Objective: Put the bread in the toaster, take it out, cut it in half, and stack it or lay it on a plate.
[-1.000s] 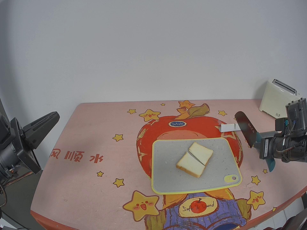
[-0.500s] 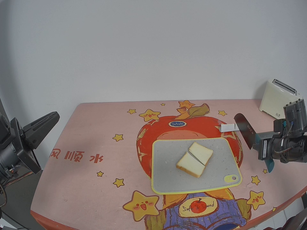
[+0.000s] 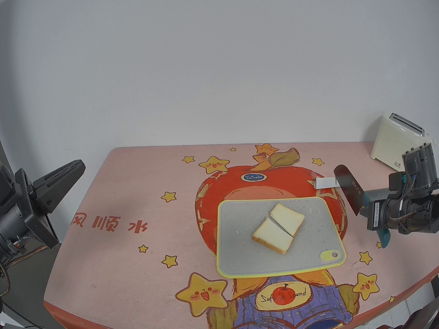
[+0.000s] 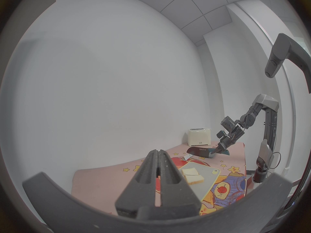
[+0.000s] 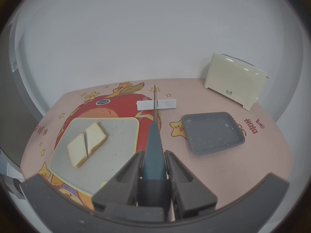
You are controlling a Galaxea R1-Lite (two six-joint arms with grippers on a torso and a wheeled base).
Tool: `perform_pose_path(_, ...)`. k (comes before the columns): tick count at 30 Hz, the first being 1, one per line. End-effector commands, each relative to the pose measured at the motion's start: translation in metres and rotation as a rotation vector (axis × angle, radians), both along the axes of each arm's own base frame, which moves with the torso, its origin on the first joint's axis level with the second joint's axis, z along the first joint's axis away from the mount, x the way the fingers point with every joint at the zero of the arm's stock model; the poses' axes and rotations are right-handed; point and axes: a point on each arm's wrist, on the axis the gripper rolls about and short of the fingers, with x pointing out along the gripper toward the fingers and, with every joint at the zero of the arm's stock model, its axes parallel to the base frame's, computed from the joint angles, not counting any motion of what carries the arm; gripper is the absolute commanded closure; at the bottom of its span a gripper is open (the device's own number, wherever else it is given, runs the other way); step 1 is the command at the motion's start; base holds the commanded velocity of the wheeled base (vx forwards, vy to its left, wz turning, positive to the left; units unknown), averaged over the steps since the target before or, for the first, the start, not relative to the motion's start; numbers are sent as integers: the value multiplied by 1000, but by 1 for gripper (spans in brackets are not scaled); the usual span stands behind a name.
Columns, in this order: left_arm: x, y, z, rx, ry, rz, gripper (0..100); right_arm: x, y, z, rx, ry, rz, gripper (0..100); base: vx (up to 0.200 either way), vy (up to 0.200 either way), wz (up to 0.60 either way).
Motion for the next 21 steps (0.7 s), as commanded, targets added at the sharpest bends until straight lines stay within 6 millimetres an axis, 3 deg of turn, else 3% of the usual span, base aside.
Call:
perform_pose_path(1, 0, 0, 0, 0, 1, 0, 100, 0, 0, -1, -2, 6, 0, 100, 0, 0, 0)
perform_pose_path(21, 0, 0, 0, 1, -1, 1, 100, 1, 0, -3, -6, 14, 0, 100, 0, 0, 0)
